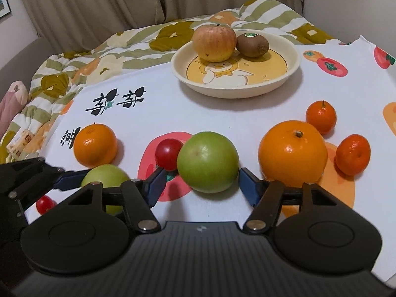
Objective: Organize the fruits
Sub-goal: 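Grasp a green apple with the left tool while the right tool grasps another, then carry both green apples over the duck bowl with both tools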
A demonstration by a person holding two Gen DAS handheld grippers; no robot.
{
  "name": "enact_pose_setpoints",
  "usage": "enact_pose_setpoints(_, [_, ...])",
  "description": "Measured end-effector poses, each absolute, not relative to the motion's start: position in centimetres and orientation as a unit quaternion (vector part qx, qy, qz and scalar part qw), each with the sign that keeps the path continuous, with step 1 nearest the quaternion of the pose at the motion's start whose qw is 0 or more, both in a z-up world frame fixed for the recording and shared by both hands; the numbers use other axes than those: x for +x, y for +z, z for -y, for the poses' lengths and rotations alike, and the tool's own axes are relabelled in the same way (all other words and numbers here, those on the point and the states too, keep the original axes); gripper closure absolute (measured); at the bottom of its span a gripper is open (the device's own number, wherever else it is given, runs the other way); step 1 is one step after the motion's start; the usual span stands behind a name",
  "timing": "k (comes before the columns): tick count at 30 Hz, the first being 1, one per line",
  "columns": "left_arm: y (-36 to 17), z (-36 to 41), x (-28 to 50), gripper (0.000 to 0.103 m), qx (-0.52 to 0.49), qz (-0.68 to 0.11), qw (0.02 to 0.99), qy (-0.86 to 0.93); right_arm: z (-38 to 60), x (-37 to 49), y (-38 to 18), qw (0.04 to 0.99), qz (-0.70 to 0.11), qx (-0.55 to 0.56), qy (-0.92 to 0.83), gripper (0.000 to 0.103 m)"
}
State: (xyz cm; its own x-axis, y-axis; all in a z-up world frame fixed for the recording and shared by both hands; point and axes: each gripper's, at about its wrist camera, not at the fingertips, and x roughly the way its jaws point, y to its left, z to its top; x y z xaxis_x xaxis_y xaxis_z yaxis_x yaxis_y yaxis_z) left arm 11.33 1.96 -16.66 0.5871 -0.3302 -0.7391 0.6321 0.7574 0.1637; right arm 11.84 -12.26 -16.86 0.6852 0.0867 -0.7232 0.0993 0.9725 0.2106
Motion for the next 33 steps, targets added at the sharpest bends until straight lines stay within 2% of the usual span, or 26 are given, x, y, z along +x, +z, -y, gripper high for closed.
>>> enact_pose_setpoints(6, [-16.6, -2.6, 11.1, 0.041, 0.201, -0.363, 0.871, -0.265, 12.8, 12.2, -16.9, 0.913, -0.391, 0.117, -0.009, 0.027])
enact_pose_setpoints(8, [-16.5, -2.7, 11.1, 0.041, 0.199, -0.364, 0.872, -0.26, 12.9, 12.3, -17.0, 0.912, -0.393, 0.118, -0.003, 0.033])
enact_pose_setpoints(20, [-14.4, -2.9, 10.9, 0.041, 0.175, -0.352, 0.886, -0.245, 13.2, 11.2, -15.7, 0.917, -0.383, 0.111, 0.007, 0.034])
enact_pose_setpoints(33, [-8.6, -2.9, 9.9, 0.041, 0.139, -0.326, 0.907, -0.228, 14.9, 8.4, -8.8, 0.938, -0.33, 0.102, 0.016, 0.034])
